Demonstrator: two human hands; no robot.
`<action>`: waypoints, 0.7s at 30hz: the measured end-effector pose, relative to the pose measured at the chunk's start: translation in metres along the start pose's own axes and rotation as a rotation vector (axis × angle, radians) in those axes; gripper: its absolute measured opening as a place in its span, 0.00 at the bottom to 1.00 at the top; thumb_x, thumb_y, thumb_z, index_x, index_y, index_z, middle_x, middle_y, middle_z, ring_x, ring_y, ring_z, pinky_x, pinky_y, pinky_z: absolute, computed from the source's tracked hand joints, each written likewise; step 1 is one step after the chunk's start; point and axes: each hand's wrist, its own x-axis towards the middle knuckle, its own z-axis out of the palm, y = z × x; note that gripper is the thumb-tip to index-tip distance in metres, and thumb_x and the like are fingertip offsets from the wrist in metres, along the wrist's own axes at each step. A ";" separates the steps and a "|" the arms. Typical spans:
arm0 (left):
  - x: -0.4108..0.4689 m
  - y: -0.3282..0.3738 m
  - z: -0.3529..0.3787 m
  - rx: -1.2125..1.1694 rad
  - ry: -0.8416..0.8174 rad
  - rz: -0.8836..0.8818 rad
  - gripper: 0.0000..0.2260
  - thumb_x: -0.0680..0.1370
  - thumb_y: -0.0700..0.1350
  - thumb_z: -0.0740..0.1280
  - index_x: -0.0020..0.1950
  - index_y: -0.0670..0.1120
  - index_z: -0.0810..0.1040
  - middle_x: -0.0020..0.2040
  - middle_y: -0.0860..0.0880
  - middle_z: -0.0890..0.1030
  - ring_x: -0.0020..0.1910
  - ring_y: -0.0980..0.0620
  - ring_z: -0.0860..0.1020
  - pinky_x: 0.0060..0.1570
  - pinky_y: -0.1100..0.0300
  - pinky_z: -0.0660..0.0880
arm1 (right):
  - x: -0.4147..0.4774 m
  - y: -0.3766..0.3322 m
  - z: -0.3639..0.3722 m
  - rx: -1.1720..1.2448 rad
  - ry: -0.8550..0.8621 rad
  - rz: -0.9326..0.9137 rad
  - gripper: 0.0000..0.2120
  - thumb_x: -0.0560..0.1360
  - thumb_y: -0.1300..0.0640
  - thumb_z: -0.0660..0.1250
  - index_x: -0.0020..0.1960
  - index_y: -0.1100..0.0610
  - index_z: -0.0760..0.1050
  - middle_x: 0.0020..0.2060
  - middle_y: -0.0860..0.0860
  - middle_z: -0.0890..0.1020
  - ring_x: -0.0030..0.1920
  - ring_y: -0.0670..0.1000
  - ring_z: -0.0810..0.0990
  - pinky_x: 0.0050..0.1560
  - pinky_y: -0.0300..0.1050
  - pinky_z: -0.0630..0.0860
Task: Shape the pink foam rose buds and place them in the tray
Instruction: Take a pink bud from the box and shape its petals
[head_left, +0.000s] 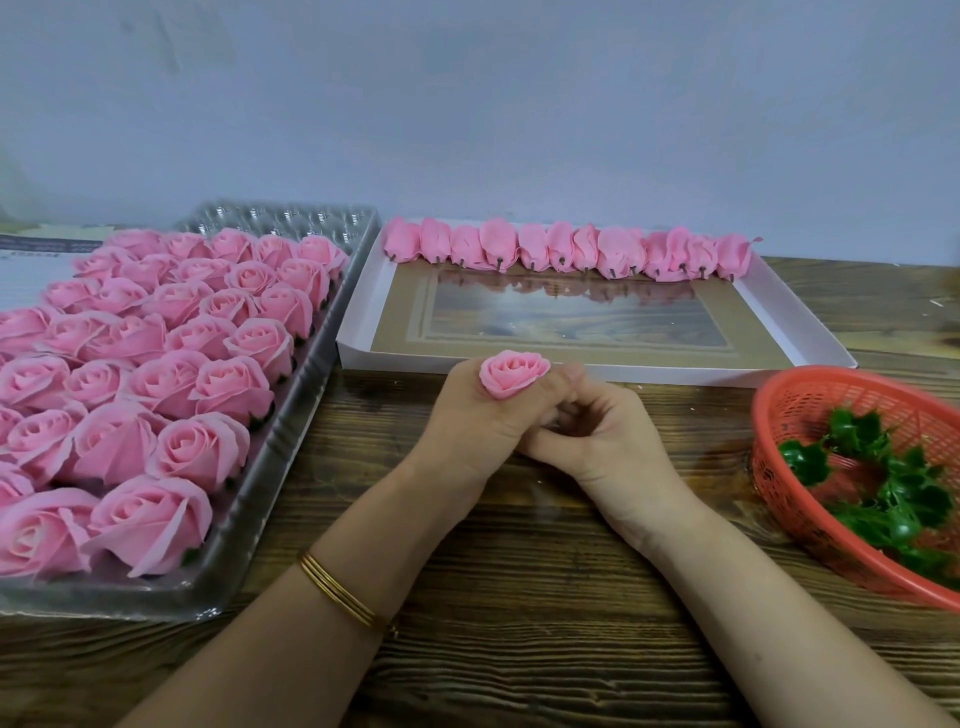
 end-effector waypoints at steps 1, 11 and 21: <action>0.000 0.000 -0.001 -0.011 -0.012 -0.002 0.14 0.67 0.47 0.73 0.40 0.35 0.80 0.36 0.43 0.81 0.38 0.49 0.79 0.43 0.58 0.79 | 0.000 0.000 -0.001 -0.001 0.002 0.003 0.24 0.68 0.78 0.69 0.35 0.47 0.82 0.31 0.49 0.80 0.37 0.48 0.77 0.44 0.40 0.76; -0.001 0.007 -0.009 -0.018 -0.176 -0.043 0.08 0.64 0.42 0.74 0.39 0.41 0.80 0.44 0.41 0.80 0.43 0.49 0.79 0.46 0.59 0.78 | -0.001 0.001 -0.006 -0.002 -0.051 0.004 0.11 0.70 0.76 0.68 0.51 0.72 0.79 0.53 0.68 0.80 0.56 0.61 0.81 0.63 0.50 0.76; -0.002 0.007 -0.003 -0.010 -0.117 -0.032 0.08 0.69 0.38 0.74 0.32 0.48 0.82 0.37 0.48 0.82 0.41 0.52 0.80 0.49 0.56 0.79 | 0.000 0.000 -0.002 -0.028 -0.030 0.000 0.14 0.68 0.75 0.72 0.51 0.64 0.81 0.49 0.64 0.83 0.49 0.53 0.83 0.57 0.46 0.79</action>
